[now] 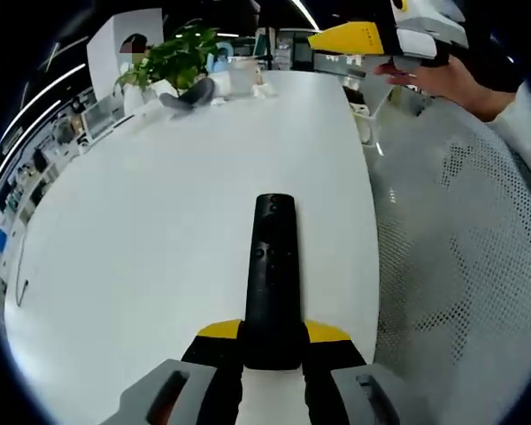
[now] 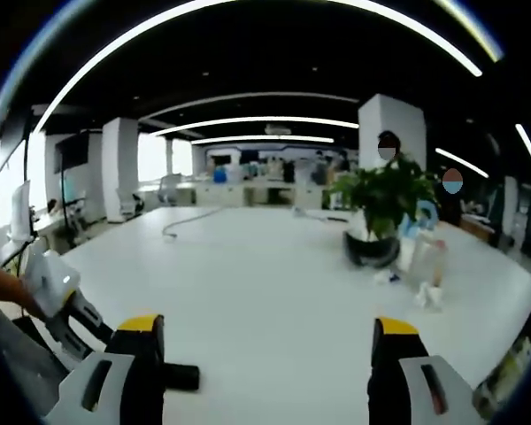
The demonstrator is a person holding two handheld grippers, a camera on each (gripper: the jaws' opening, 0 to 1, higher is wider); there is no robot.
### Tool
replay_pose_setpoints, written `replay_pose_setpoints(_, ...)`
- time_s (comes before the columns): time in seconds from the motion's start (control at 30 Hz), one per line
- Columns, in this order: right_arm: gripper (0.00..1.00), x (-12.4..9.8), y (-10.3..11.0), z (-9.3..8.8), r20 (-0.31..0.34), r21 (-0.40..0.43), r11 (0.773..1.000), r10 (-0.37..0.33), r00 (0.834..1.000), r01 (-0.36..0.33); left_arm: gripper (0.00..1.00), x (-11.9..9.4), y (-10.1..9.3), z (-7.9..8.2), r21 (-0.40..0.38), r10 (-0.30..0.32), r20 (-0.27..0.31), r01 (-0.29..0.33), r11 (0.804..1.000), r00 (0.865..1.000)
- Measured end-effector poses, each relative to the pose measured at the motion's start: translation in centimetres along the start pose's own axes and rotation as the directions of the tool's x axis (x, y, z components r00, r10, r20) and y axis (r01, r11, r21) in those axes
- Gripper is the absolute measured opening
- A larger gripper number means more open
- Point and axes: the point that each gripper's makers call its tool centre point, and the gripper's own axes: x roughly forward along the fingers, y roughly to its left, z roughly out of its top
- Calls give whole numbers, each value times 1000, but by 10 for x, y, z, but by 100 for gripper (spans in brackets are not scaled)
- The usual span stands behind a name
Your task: Press the specified remote control buttons in sequence, fully releasing each button before pressing the next.
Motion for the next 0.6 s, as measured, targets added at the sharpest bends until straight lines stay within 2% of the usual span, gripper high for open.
replay_pose_setpoints(0.13,96,0,1,0,-2,-6,1000,1,1000,-1,24,1,16,1,25,21,-14,-21,999,1000)
replay_pose_setpoints(0.27,94,0,0,-1,-5,-6,1000,4,1000,-4,24,2,31,1,13,36,-36,-36,999,999)
replay_pose_setpoints(0.6,92,1,2,-3,-19,-9,1000,11,1000,-11,24,0,62,13,22,53,-25,-53,998,998)
